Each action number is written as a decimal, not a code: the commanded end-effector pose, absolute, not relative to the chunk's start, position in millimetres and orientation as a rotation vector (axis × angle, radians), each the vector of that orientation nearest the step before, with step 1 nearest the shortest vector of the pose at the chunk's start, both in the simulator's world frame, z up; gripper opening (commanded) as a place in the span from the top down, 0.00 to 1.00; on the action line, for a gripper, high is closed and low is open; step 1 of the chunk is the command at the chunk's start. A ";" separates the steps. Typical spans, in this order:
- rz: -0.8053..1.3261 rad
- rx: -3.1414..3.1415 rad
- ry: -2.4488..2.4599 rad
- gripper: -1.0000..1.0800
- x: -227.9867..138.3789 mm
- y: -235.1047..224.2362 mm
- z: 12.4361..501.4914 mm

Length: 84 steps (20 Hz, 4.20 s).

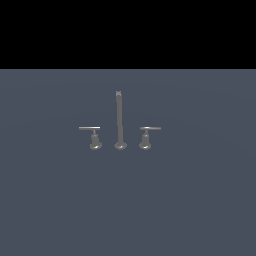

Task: Turn on the faucet by rotating a designated handle.

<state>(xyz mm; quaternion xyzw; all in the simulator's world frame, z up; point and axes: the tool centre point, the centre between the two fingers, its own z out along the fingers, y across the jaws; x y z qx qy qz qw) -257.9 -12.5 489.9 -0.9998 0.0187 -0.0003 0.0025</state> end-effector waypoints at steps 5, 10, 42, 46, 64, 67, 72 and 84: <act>-0.001 -3.136 0.071 1.00 -257.4 -10.6 487.8; -0.001 -3.134 0.123 1.00 -255.1 -2.8 479.2; 0.004 -2.962 1.020 1.00 -171.4 119.0 325.2; 0.005 -2.919 1.132 1.00 -155.0 131.1 305.0; 0.007 -2.714 1.553 1.00 -82.1 164.1 226.3; 0.007 -2.678 1.615 1.00 -70.2 166.8 214.2; 0.005 -2.614 1.721 1.00 -49.3 169.8 193.1; -0.002 -2.411 2.011 1.00 11.0 167.9 133.3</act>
